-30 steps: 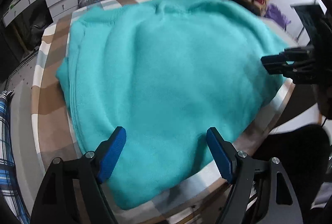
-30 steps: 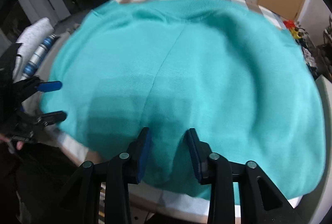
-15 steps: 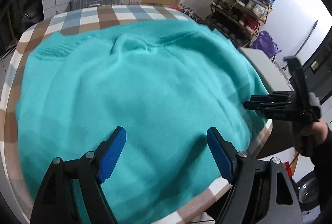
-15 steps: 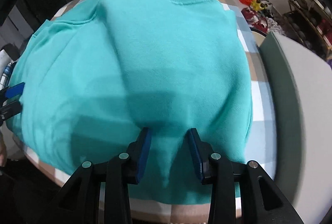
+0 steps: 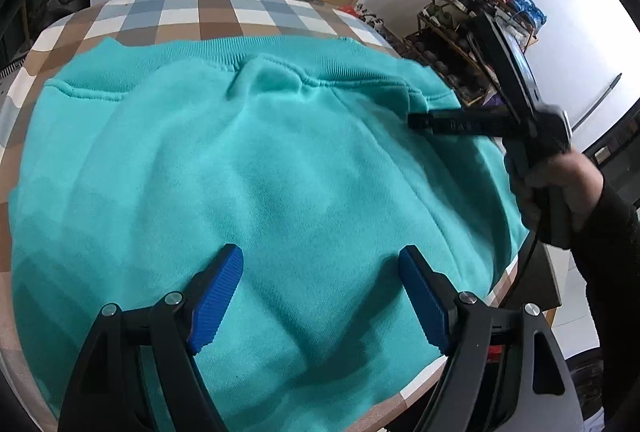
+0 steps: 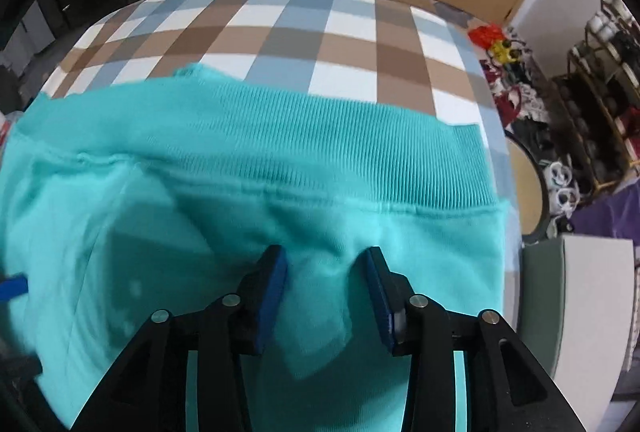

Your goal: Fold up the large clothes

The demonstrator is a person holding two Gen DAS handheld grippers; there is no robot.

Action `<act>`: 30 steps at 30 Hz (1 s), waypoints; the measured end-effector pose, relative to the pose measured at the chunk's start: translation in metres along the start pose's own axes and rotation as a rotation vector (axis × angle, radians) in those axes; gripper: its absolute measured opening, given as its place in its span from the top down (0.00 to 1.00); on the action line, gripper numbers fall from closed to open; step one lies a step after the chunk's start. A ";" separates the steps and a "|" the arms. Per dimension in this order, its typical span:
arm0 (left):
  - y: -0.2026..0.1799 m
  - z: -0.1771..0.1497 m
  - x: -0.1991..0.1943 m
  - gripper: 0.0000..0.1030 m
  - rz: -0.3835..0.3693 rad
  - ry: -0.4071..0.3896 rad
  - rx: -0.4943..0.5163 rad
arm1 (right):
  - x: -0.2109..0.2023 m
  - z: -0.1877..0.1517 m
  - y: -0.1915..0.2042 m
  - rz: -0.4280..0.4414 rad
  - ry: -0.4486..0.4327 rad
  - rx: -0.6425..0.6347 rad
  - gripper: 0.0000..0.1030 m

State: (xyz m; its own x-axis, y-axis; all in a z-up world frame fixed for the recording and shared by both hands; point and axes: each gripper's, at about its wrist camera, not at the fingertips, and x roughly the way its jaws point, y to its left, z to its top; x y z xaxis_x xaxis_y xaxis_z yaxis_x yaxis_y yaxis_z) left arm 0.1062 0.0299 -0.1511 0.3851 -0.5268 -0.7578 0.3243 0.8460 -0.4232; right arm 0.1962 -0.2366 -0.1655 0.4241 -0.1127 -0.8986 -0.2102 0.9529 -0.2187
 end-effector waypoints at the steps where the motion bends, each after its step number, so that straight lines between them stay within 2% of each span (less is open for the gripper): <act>1: 0.000 0.000 0.000 0.26 0.000 0.001 0.003 | 0.001 0.003 -0.007 0.014 0.003 0.031 0.60; 4: 0.000 -0.001 -0.002 0.26 -0.006 0.003 -0.005 | -0.009 0.005 -0.013 0.037 0.008 0.039 0.62; 5: 0.000 -0.001 -0.002 0.26 -0.007 0.002 -0.008 | -0.016 0.008 -0.016 0.052 -0.006 0.058 0.68; 8: -0.001 -0.002 -0.002 0.26 -0.002 0.003 -0.003 | -0.042 0.016 -0.034 0.080 -0.114 0.143 0.70; 9: -0.001 -0.002 -0.002 0.26 0.001 0.002 -0.002 | -0.040 0.019 -0.039 0.063 -0.104 0.163 0.68; 12: -0.001 -0.002 -0.002 0.26 0.000 0.003 -0.001 | -0.005 0.019 -0.038 0.062 0.039 0.150 0.66; 13: 0.001 -0.001 -0.001 0.26 -0.002 0.003 -0.003 | 0.007 0.016 -0.036 0.053 0.060 0.131 0.66; 16: 0.003 0.000 -0.003 0.26 -0.018 0.000 -0.003 | 0.004 0.011 -0.037 0.049 0.011 0.144 0.66; 18: 0.001 0.001 -0.007 0.26 -0.021 -0.007 0.011 | -0.015 0.001 -0.046 0.099 -0.042 0.190 0.66; 21: -0.010 0.001 -0.019 0.26 -0.022 -0.059 0.067 | -0.068 -0.046 -0.070 0.297 -0.192 0.341 0.62; 23: -0.019 0.001 -0.025 0.26 -0.018 -0.096 0.104 | -0.106 -0.091 -0.080 0.414 -0.303 0.391 0.36; 24: -0.023 0.002 -0.026 0.26 -0.014 -0.107 0.114 | -0.121 -0.109 -0.082 0.441 -0.352 0.405 0.29; 25: -0.027 0.002 -0.024 0.26 -0.012 -0.108 0.117 | -0.136 -0.133 -0.082 0.457 -0.405 0.431 0.17; 27: -0.027 0.004 -0.017 0.26 -0.015 -0.086 0.099 | -0.152 -0.179 -0.081 0.492 -0.466 0.493 0.12; 30: -0.026 0.008 -0.001 0.26 -0.028 -0.050 0.046 | -0.150 -0.221 -0.079 0.567 -0.460 0.602 0.10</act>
State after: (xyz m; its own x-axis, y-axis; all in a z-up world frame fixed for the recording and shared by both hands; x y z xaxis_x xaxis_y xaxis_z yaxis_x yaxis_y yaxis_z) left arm 0.1042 0.0080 -0.1354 0.4174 -0.5544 -0.7200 0.3746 0.8268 -0.4195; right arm -0.0452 -0.3567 -0.0971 0.7304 0.4122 -0.5446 -0.0564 0.8311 0.5533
